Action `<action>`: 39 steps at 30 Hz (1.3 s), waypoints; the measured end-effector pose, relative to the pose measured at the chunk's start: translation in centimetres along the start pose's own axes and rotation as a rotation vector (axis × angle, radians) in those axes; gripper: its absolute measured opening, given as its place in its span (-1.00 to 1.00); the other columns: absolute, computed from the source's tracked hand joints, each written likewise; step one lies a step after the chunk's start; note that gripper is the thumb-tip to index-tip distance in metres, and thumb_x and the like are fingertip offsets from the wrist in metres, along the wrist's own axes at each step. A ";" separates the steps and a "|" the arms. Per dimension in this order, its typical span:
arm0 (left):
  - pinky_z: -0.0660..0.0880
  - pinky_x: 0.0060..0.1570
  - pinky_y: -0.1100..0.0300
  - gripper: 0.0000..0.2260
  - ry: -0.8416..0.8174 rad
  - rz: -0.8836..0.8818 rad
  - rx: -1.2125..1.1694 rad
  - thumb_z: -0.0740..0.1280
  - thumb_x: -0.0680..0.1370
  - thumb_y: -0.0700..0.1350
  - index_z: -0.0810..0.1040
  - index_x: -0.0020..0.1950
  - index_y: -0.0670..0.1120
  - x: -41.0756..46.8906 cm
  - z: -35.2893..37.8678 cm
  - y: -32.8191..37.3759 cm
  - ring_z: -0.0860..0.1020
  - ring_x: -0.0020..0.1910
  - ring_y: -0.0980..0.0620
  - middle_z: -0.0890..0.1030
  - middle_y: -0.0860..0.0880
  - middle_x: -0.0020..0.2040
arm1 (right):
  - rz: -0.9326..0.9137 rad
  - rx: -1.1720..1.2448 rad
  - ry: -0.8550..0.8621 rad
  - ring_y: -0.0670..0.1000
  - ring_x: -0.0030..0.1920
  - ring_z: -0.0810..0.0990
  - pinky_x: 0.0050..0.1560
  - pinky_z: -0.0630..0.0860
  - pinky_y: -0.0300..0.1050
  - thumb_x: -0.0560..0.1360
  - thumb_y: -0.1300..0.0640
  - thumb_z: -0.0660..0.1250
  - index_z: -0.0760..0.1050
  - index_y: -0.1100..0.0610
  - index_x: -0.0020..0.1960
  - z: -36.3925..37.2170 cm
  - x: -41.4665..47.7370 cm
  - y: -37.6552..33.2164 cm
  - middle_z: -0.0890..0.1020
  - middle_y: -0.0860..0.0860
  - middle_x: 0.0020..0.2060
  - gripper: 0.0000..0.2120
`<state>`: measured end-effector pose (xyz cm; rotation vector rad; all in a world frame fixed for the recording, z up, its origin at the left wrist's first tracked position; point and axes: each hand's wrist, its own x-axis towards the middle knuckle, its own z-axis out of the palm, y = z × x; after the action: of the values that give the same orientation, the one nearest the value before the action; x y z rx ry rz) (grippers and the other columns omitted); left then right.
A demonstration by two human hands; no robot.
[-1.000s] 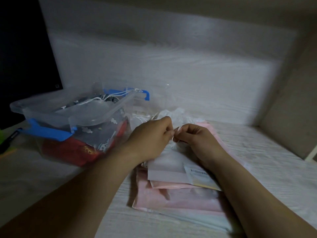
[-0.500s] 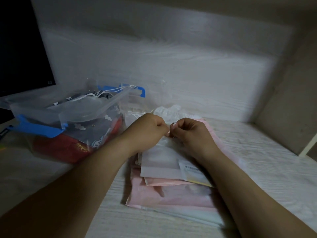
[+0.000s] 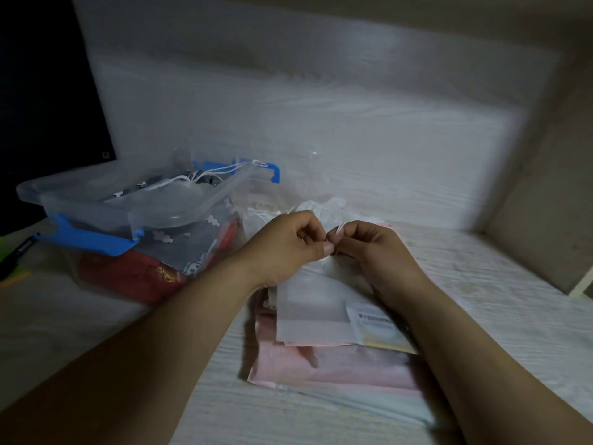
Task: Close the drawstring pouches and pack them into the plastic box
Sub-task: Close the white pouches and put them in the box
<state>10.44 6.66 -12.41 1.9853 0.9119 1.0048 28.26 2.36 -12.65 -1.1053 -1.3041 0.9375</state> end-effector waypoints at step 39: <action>0.30 -0.34 0.18 -0.83 -0.020 -0.016 0.072 0.39 0.62 -0.13 0.58 -0.15 -0.15 0.0 0.8 -0.6 0.34 -0.42 0.14 0.44 0.06 -0.39 | -0.329 -0.348 -0.119 0.00 -0.23 0.49 -0.15 0.42 0.00 0.59 0.14 0.40 0.56 0.10 -0.14 0.0 0.3 1.0 0.62 0.15 -0.25 -0.86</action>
<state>10.93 6.74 -13.26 2.0407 0.9633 0.9537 28.34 2.86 -13.58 -1.0614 -1.7318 0.5496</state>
